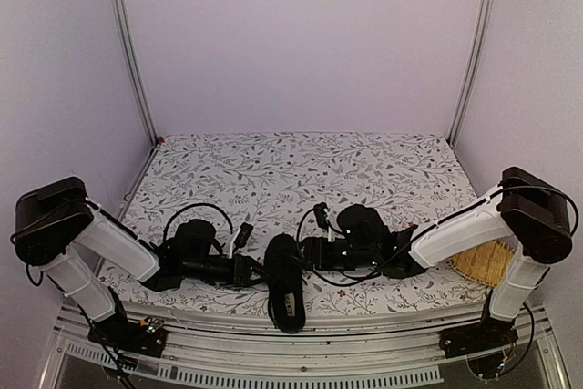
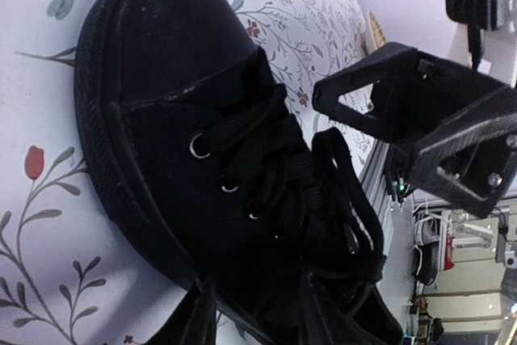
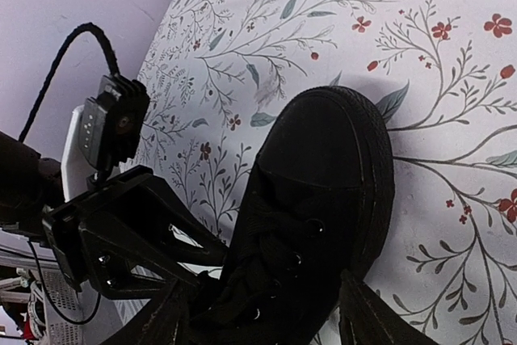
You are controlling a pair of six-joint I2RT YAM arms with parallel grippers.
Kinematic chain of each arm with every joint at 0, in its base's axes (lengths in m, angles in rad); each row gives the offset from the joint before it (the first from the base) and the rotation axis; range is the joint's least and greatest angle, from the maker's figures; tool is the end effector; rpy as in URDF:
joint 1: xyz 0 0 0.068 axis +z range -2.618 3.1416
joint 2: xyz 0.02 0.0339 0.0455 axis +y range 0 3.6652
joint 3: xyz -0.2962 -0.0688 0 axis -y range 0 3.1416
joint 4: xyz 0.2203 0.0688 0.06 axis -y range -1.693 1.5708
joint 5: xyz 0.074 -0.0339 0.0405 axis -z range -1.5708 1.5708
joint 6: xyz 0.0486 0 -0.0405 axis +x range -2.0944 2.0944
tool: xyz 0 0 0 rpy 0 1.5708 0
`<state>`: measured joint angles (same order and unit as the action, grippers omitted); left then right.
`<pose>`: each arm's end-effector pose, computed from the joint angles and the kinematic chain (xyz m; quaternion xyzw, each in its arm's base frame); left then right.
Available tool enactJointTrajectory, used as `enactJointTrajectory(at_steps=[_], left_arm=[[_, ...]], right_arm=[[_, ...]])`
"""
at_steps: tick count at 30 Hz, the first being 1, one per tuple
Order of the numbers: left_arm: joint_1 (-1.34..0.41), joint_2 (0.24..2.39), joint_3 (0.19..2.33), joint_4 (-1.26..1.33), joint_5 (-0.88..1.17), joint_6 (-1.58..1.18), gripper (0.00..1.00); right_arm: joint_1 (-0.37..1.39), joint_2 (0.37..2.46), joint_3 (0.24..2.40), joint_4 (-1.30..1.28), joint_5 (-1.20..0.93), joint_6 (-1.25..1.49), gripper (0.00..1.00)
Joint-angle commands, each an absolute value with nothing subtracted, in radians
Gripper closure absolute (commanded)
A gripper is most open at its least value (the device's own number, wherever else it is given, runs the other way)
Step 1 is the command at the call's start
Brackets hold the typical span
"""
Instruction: Tie the shoes
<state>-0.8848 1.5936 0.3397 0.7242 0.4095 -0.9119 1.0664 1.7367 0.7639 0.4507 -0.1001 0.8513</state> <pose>0.1464 -0.2094 0.1591 0.0896 0.8507 -0.4908 0.1653 0.1642 0.3075 0.1963 -0.1177 0.8569 0.4342 0.2518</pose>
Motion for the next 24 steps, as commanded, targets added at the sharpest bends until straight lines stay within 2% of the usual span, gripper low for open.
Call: enactJointTrajectory(at_steps=[1,6,8,12,14,15,24], left_arm=[[-0.878,1.618,0.354,0.761,0.431,-0.918,0.70],[-0.878,1.618,0.351,0.769,0.434,-0.922,0.84],[-0.879,1.617,0.347,0.770,0.433,-0.923,0.87],[-0.879,1.606,0.334,0.772,0.419,-0.933,0.99],[-0.878,1.598,0.327,0.769,0.409,-0.938,1.00],[-0.877,1.594,0.323,0.763,0.402,-0.940,1.00],[-0.876,1.509,0.268,0.656,0.277,-0.965,1.00]], right_arm=[[1.065,1.776,0.791,0.407,-0.108,0.837,0.38],[1.065,1.810,0.812,0.405,-0.129,0.832,0.51],[1.065,1.813,0.814,0.406,-0.131,0.829,0.57],[1.065,1.798,0.799,0.404,-0.115,0.840,0.82],[1.065,1.782,0.789,0.401,-0.103,0.847,0.94],[1.065,1.771,0.783,0.398,-0.090,0.852,0.96],[1.036,1.699,0.736,0.312,0.015,0.884,0.98]])
